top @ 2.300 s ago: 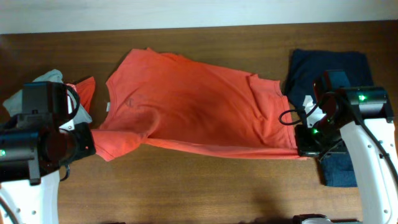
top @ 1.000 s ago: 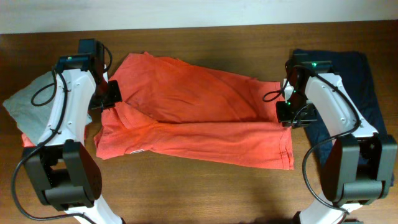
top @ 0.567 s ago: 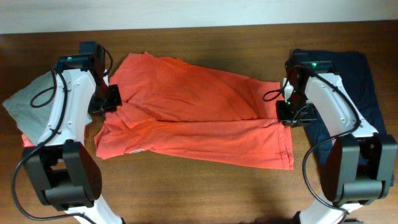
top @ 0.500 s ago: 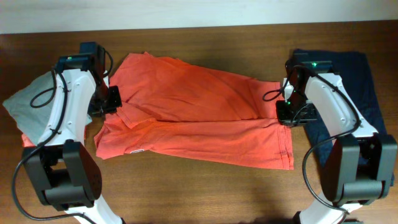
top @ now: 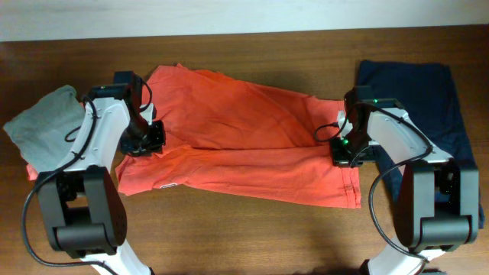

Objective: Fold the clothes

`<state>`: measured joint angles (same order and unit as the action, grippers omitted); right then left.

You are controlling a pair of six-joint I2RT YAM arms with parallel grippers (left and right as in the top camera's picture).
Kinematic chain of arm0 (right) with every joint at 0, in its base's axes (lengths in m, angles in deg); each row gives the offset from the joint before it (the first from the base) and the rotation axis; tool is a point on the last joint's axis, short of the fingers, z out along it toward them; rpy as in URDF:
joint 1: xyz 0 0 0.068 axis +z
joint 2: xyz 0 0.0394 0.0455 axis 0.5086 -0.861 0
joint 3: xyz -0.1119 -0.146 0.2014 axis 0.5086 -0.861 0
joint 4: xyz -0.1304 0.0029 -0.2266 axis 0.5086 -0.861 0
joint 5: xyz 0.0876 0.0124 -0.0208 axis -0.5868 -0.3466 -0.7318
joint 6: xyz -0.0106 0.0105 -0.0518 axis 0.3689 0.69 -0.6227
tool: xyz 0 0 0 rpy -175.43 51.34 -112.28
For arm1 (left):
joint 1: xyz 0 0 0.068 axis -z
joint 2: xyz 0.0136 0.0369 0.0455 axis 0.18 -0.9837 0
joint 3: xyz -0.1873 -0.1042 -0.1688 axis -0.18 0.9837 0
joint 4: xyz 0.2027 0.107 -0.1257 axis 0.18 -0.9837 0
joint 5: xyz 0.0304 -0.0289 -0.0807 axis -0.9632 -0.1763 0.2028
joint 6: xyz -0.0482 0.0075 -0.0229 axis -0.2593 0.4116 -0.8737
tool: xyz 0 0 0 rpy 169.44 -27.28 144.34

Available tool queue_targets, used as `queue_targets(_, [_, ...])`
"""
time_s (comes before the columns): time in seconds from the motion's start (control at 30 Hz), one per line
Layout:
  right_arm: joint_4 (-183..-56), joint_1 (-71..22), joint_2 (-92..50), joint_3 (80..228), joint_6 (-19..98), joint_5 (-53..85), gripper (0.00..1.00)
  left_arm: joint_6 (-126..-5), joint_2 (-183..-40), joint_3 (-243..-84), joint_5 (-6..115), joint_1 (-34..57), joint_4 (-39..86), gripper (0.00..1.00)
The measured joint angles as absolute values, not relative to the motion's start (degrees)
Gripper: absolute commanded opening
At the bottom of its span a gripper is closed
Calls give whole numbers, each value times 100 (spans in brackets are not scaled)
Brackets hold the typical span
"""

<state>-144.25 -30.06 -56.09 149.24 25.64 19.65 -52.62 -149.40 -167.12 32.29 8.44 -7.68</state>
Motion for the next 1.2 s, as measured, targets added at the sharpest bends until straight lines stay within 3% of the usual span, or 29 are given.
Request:
queue_targets(0.13, [-14399, -3006, -5609, 14895, 2560, 1934, 6, -5247, -14940, -16520, 3463, 844, -418, 41])
queue_targets(0.3, [-14401, -3006, -5609, 14895, 2562, 1932, 9, -5228, -14938, -16183, 3575, 844, 167, 46])
queue_targets(1.1, [-14427, -3006, -5609, 14884, 2542, 1932, 9, -5252, -14938, -15480, 3387, 844, 1107, 47])
queue_targets(1.2, [-14427, -3006, -5609, 14884, 2547, 1932, 9, -5306, -14938, -15477, 3371, 844, 1265, 34])
